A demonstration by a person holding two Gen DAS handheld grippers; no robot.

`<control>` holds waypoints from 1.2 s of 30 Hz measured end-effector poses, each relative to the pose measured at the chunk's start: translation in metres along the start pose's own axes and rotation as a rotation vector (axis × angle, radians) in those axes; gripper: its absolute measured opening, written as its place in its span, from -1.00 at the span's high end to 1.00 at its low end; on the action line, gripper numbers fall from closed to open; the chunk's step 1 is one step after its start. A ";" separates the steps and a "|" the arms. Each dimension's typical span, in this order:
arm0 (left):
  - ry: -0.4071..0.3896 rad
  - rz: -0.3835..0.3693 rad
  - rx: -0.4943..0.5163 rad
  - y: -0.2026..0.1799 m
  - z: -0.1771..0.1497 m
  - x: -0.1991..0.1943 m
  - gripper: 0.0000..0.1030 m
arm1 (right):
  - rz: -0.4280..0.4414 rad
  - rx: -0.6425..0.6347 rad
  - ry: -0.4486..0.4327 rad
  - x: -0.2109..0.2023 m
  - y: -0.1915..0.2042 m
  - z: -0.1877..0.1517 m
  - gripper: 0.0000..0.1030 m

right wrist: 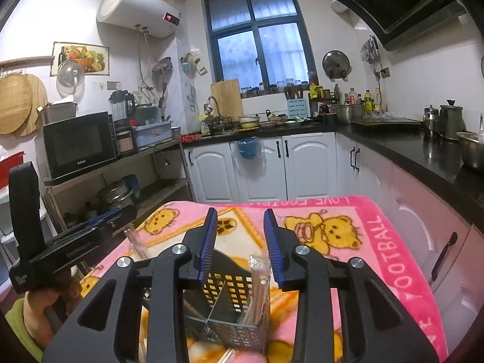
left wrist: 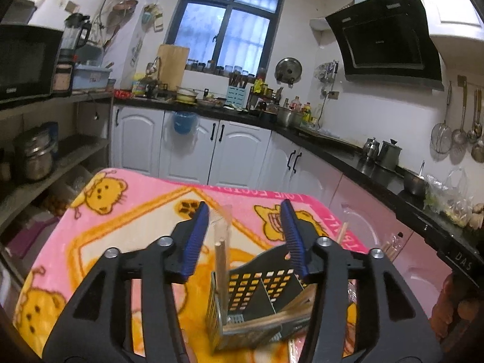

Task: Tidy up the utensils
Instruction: 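Open the left tool to drop its chopstick into the caddy while the right tool releases its chopstick, then move both open tools back toward the remaining chopsticks on the blanket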

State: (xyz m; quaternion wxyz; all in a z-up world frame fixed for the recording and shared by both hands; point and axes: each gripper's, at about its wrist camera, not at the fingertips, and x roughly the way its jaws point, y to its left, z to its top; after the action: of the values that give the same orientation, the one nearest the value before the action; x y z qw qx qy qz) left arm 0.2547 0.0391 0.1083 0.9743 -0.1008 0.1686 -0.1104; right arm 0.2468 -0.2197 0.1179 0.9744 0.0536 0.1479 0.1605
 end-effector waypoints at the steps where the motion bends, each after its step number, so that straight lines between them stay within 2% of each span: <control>1: 0.004 -0.003 -0.012 0.002 0.000 -0.002 0.01 | -0.002 0.001 0.003 -0.001 -0.001 -0.001 0.34; 8: 0.017 -0.011 -0.055 0.010 -0.004 -0.014 -0.49 | -0.013 0.007 -0.003 -0.013 -0.003 -0.008 0.13; 12: 0.023 -0.007 -0.069 0.011 -0.008 -0.021 -0.65 | -0.016 0.007 -0.002 -0.019 -0.005 -0.013 0.10; 16: 0.028 -0.013 -0.079 0.011 -0.012 -0.028 -0.79 | -0.025 0.009 -0.004 -0.028 -0.006 -0.018 -0.05; 26: 0.032 -0.022 -0.088 0.008 -0.024 -0.050 -0.79 | -0.035 0.013 0.003 -0.050 -0.012 -0.031 -0.23; 36: 0.044 -0.024 -0.113 0.009 -0.039 -0.066 -0.79 | -0.022 0.011 0.023 -0.066 -0.006 -0.047 -0.29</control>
State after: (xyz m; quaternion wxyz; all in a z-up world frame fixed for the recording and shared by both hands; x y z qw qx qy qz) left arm 0.1820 0.0575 0.0904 0.9617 -0.1553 0.1946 -0.1147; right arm 0.1745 -0.2444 0.0898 0.9740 0.0555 0.1606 0.1496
